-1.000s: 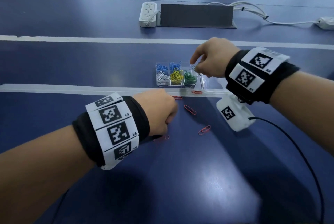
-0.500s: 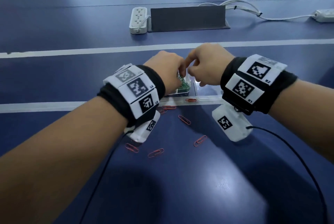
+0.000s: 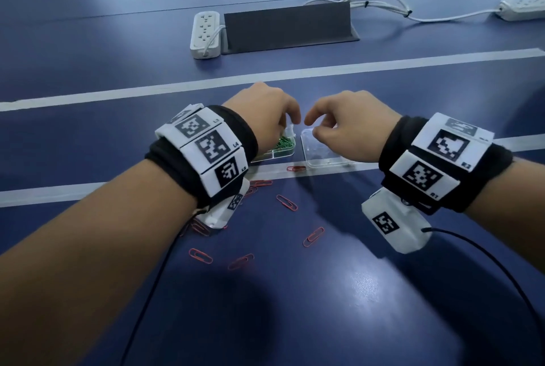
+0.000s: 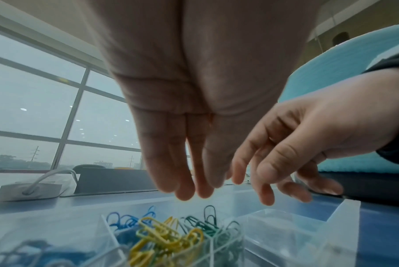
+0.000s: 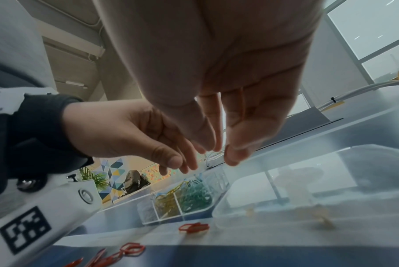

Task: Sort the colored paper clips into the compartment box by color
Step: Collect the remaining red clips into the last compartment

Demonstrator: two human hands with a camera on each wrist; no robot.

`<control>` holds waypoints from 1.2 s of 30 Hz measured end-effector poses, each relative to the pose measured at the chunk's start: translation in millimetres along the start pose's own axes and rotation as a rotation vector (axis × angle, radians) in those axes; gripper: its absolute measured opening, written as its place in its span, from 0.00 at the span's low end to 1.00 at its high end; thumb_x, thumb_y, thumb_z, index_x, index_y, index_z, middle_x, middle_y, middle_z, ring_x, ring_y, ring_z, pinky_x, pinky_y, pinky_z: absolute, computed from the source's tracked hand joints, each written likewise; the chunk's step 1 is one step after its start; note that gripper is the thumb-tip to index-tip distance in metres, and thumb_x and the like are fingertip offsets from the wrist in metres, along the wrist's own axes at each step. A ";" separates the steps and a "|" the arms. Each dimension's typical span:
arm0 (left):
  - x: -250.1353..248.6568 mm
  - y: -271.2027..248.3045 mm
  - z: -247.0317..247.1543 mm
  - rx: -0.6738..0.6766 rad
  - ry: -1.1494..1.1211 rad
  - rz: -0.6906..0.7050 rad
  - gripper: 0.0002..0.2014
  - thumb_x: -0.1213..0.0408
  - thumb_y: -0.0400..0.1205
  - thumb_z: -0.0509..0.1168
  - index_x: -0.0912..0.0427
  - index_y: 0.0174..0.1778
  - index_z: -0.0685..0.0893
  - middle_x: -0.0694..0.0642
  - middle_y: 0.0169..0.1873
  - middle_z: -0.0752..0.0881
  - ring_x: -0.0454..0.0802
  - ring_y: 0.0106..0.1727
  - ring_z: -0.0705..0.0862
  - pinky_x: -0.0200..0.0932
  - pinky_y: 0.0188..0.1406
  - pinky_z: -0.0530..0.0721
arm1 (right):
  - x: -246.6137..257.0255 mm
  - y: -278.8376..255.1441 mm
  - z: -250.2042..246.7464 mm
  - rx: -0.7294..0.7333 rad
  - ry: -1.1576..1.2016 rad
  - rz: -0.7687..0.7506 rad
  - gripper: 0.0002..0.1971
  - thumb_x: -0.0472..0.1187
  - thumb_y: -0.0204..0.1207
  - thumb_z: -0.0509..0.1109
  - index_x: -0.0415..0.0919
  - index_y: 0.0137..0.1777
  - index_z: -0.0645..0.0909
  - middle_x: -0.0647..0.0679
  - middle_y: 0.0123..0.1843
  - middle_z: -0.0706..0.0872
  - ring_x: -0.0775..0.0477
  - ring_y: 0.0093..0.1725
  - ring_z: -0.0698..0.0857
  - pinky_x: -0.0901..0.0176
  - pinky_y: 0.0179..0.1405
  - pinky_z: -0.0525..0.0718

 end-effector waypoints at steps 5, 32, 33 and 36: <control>2.4 -7.4 2.5 0.023 -0.042 0.006 0.19 0.73 0.79 0.58 0.51 0.61 0.83 0.50 0.50 0.90 0.50 0.53 0.85 0.45 0.60 0.81 | 4.4 -2.2 2.9 0.013 -0.029 -0.025 0.14 0.38 0.75 0.61 0.51 0.53 0.86 0.54 0.40 0.82 0.48 0.45 0.79 0.56 0.56 0.82; 78.8 -96.2 23.3 0.179 0.066 -0.236 0.11 0.56 0.71 0.74 0.51 0.49 0.89 0.48 0.47 0.89 0.48 0.52 0.85 0.39 0.47 0.80 | 66.7 -20.9 58.0 0.139 -0.377 -0.244 0.09 0.37 0.70 0.63 0.42 0.50 0.80 0.44 0.42 0.86 0.38 0.40 0.79 0.57 0.36 0.71; 79.4 -95.3 23.0 0.180 0.069 -0.234 0.11 0.56 0.71 0.75 0.51 0.48 0.89 0.48 0.44 0.89 0.48 0.50 0.85 0.38 0.45 0.78 | 67.9 -19.1 57.5 0.135 -0.343 -0.239 0.12 0.37 0.72 0.62 0.45 0.53 0.80 0.43 0.44 0.87 0.39 0.41 0.78 0.58 0.38 0.70; 84.2 -93.2 22.6 0.185 0.085 -0.240 0.10 0.57 0.70 0.75 0.52 0.46 0.91 0.48 0.35 0.84 0.46 0.41 0.79 0.38 0.40 0.74 | 74.2 -15.4 61.1 0.150 -0.343 -0.276 0.17 0.35 0.74 0.60 0.47 0.57 0.85 0.42 0.53 0.87 0.36 0.54 0.83 0.57 0.44 0.75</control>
Point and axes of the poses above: each hand's wrist, its own y-axis towards the middle knuckle, its own z-axis out of the palm, x = y × z, the point moved 8 cm from there along y, towards the middle knuckle
